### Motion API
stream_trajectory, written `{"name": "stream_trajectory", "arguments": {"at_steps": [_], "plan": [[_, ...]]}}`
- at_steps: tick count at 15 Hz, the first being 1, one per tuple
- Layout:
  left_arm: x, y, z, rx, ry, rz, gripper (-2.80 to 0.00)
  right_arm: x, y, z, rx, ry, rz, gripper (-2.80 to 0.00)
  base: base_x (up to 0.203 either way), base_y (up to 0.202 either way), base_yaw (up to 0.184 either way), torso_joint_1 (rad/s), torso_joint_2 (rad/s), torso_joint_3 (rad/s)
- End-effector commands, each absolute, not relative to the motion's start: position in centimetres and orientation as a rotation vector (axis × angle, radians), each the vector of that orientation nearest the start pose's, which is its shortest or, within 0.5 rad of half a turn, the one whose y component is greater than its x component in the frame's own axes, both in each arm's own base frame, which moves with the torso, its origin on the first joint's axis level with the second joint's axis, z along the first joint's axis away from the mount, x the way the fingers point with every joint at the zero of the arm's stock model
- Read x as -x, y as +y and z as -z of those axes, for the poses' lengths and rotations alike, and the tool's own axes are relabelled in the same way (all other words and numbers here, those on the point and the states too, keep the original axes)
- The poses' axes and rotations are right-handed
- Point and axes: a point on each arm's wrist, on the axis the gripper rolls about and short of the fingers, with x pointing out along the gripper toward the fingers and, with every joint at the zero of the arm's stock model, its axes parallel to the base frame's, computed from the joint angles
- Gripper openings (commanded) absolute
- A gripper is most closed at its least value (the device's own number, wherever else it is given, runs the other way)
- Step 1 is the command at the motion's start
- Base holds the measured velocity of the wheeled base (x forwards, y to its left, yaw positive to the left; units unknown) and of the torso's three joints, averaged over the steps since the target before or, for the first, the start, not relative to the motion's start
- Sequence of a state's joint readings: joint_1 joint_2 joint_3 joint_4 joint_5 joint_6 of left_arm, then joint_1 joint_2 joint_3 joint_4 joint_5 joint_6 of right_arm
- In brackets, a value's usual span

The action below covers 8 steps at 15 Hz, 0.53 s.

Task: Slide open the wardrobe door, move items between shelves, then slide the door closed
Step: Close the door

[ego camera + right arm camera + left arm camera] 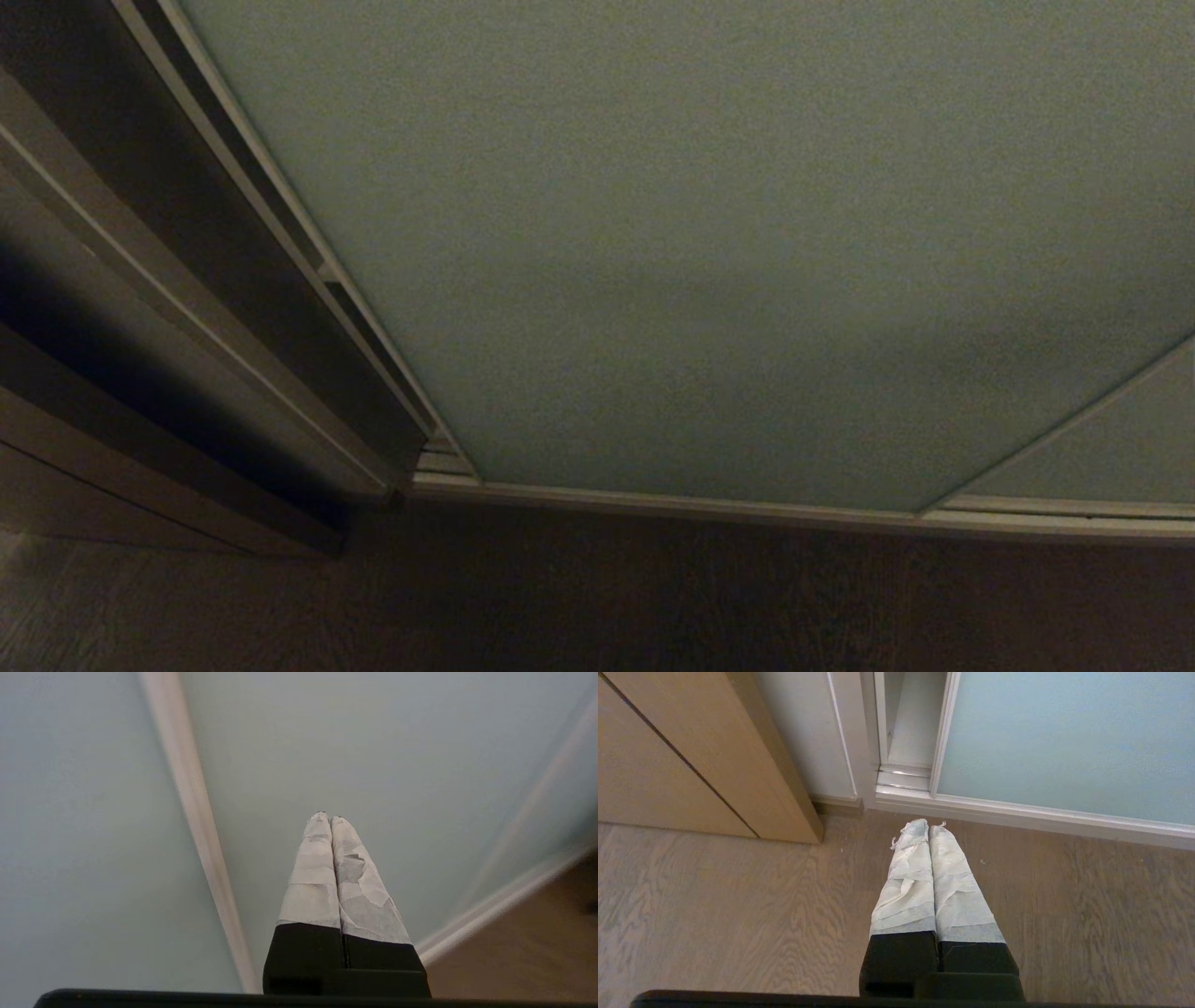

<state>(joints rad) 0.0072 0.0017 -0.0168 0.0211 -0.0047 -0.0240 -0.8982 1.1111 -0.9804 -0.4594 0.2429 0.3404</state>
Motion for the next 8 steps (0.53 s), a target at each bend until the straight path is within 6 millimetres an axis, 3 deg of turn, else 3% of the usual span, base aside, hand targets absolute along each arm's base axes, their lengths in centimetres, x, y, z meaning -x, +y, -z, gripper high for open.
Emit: {"name": "stream_trajectory", "arguments": {"at_steps": [1,5,8], "plan": [[2.4,0.0,-7.8,0.025,0.007,-0.003,-2.8,-10.5,-14.0,-35.7,-0.203,-0.347,0.521,-2.8,0.0,0.0,0.0,0.0,0.0,0.0],[2.4,0.0,-7.8,0.025,0.006,-0.003,-2.8,-11.2,-15.5,-36.6,-0.363,-0.346,0.37,-2.8,0.0,0.0,0.0,0.0,0.0,0.0],[2.4,0.0,-7.8,0.025,0.007,-0.003,-2.8,-11.7,-17.3,-36.1,-0.447,-0.315,0.329,-2.8,0.0,0.0,0.0,0.0,0.0,0.0]]}}
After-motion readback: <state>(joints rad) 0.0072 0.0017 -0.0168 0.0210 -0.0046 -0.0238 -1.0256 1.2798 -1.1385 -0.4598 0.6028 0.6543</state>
